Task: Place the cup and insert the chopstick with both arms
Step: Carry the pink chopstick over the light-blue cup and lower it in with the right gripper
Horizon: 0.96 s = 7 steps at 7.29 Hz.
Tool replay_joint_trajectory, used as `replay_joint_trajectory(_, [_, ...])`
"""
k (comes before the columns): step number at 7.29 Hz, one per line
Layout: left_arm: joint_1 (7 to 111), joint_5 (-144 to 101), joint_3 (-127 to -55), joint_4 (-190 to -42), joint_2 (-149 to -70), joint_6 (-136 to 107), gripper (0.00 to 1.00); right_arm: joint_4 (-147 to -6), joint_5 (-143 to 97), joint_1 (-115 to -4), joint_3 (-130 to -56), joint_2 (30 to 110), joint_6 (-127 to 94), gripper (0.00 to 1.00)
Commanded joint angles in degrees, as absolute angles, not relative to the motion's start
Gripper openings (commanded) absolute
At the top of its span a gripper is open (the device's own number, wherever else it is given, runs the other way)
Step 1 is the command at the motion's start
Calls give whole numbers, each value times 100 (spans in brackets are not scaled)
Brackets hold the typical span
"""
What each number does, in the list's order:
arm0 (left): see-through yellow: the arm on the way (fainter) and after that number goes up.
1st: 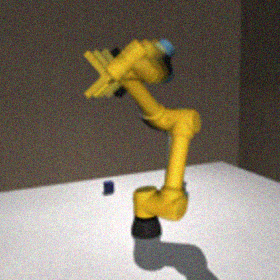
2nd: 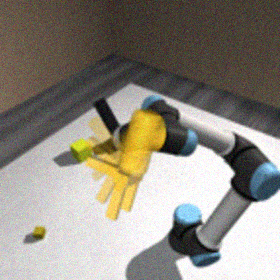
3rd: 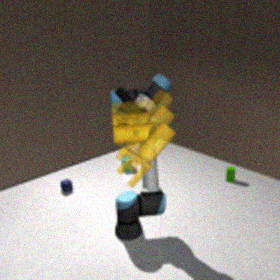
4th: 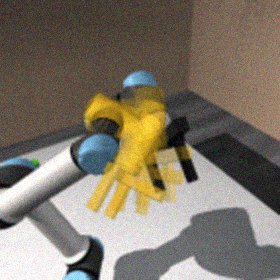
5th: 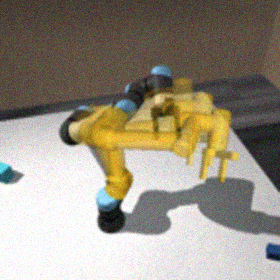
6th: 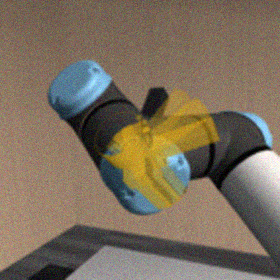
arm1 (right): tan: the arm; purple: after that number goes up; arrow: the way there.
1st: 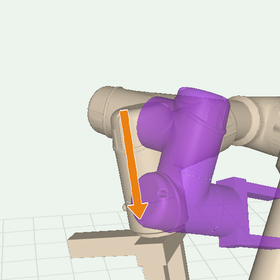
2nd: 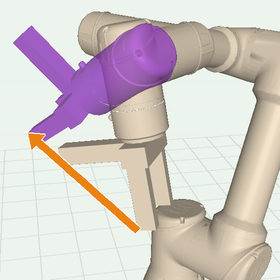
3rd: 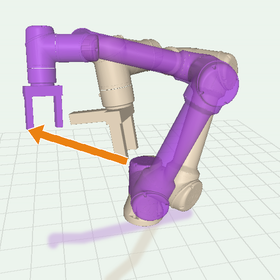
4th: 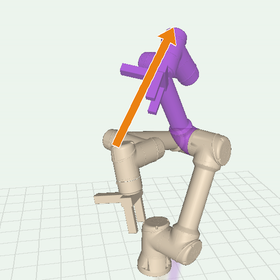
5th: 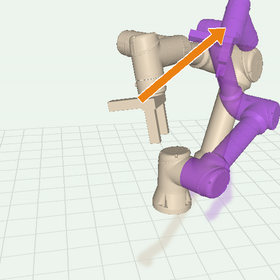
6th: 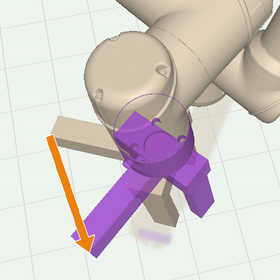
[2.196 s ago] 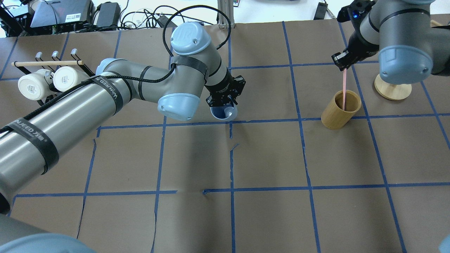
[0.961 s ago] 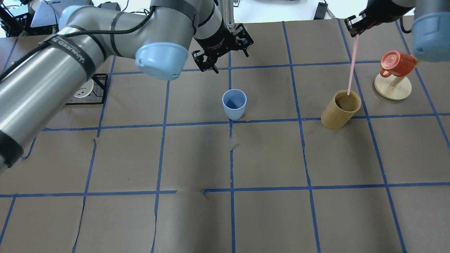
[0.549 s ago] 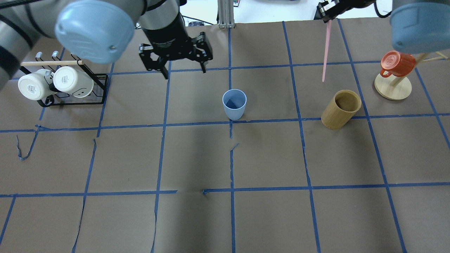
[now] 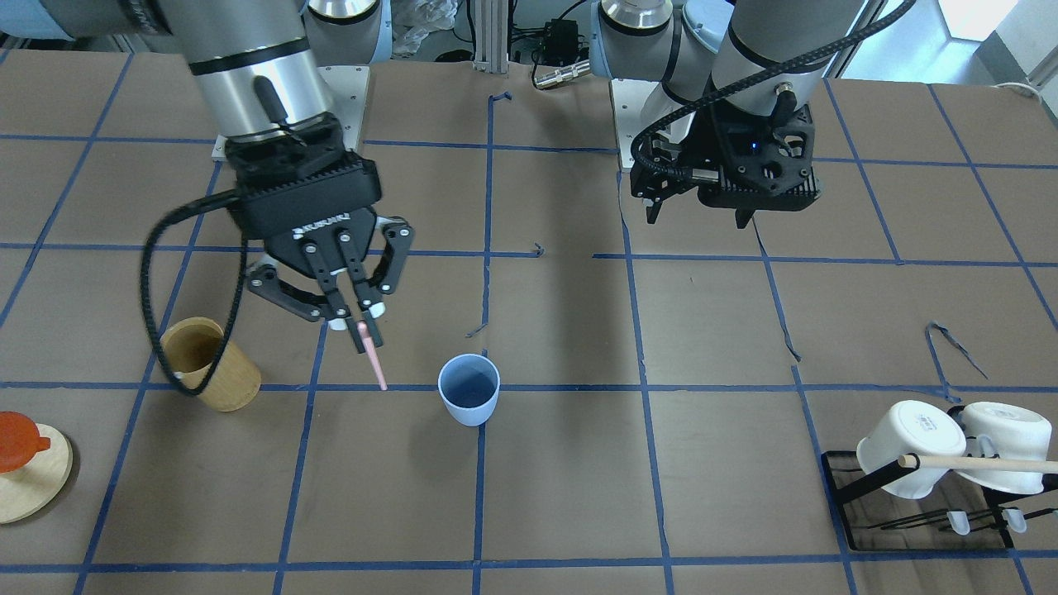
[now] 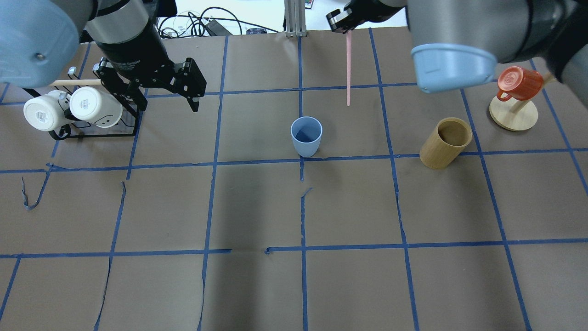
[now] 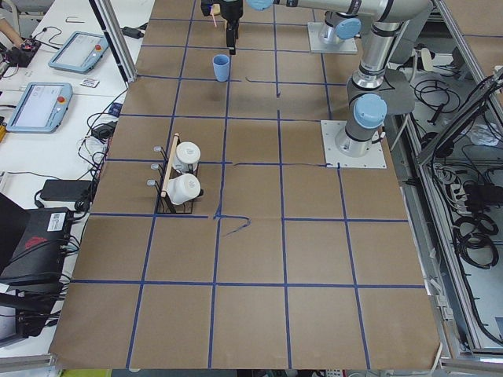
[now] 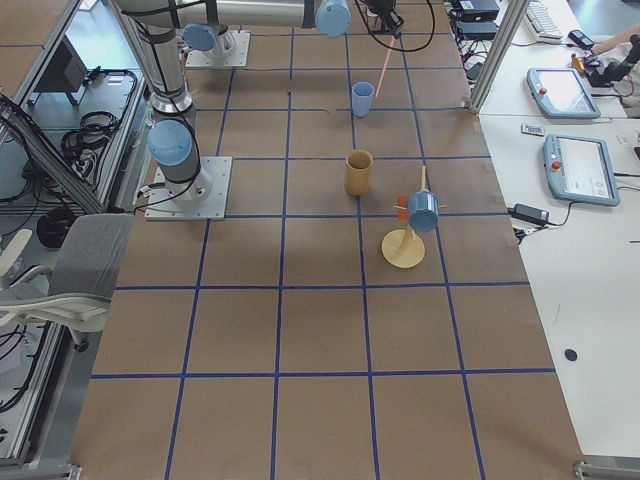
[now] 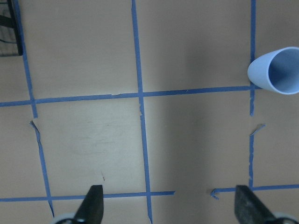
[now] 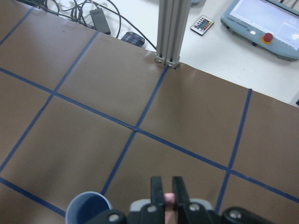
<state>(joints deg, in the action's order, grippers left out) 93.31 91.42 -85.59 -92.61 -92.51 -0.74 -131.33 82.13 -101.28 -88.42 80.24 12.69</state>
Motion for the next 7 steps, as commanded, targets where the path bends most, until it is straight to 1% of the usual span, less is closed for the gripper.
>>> replay_joint_trajectory(1, [9203, 9114, -8710, -9053, -9045, -61, 100, -13692, 8226, -10703, -8877, 7709, 881, 0])
replay_joint_trajectory(4, [9141, 9167, -8719, -9097, -9018, -26, 100, -14342, 8253, -10740, -9499, 7638, 782, 0])
replay_joint_trajectory(5, [9141, 9150, -8719, -9097, -9018, -35, 100, -14318, 8236, -10740, -9527, 7655, 747, 1])
replay_joint_trajectory(6, [9141, 9158, -8719, -9131, -9018, -79, 100, -14300, 8296, -10732, -9527, 7673, 538, 32])
replay_joint_trajectory(7, [9141, 9158, -8719, -9158, -9000, -340, 100, -14265, 8306, -10731, -9493, 7690, 240, 99])
